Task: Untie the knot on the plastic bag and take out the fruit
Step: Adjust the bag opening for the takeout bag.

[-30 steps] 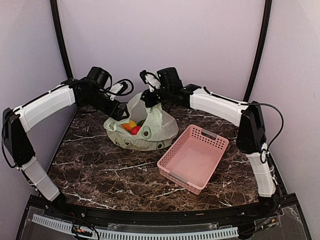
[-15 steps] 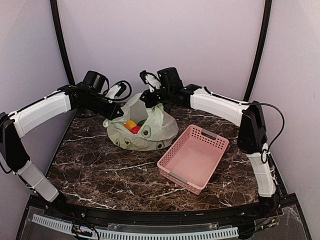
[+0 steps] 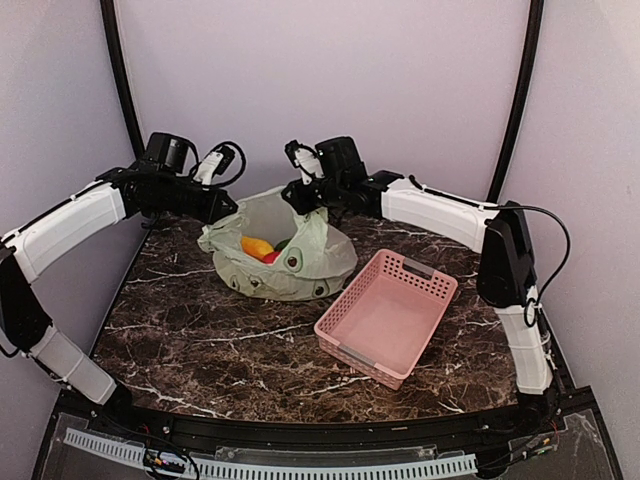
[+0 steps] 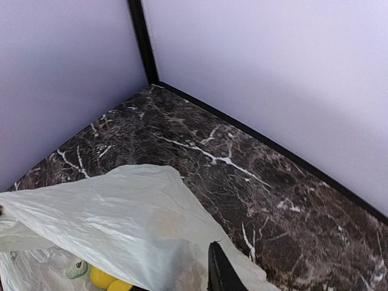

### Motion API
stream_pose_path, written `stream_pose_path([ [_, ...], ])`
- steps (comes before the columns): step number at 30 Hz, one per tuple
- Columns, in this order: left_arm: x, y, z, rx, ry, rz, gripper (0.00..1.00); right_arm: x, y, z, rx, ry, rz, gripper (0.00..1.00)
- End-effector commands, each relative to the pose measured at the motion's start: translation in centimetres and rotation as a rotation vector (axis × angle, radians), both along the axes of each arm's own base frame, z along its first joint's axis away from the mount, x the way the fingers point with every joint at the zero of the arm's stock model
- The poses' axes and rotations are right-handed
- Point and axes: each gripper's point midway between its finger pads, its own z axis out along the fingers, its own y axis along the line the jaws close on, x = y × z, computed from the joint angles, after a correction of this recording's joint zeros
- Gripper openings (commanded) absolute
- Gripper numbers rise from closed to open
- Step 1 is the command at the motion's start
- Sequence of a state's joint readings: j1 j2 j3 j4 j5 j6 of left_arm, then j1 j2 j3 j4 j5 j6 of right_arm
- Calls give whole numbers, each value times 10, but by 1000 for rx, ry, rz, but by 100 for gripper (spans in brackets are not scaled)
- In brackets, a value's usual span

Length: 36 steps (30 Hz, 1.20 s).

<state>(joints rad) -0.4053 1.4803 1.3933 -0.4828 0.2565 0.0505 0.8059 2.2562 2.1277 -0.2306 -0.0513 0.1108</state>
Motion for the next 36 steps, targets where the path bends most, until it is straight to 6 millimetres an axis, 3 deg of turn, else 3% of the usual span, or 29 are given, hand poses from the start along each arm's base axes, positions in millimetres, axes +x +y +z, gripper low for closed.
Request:
stream_pose_path([
  [1,-5,18,19,-84,-36,29,1,16,-32,42,-3,-125,-201,32],
  [4,-7,35,31,-137,-83,63,1,30,-50,37,-52,-147,-302,41],
  [10,-11,51,22,-173,-70,103,1,41,-87,17,-122,-107,-425,53],
  [20,-7,69,24,-144,-88,163,1,35,-143,9,-132,-42,-538,68],
  [26,-6,75,25,-140,-97,187,1,18,-160,0,-151,6,-554,76],
  [33,-3,90,26,-110,-114,240,1,-10,-175,-29,-188,114,-544,79],
  [36,-4,86,27,-129,-118,222,1,-31,-154,-21,-189,127,-436,81],
])
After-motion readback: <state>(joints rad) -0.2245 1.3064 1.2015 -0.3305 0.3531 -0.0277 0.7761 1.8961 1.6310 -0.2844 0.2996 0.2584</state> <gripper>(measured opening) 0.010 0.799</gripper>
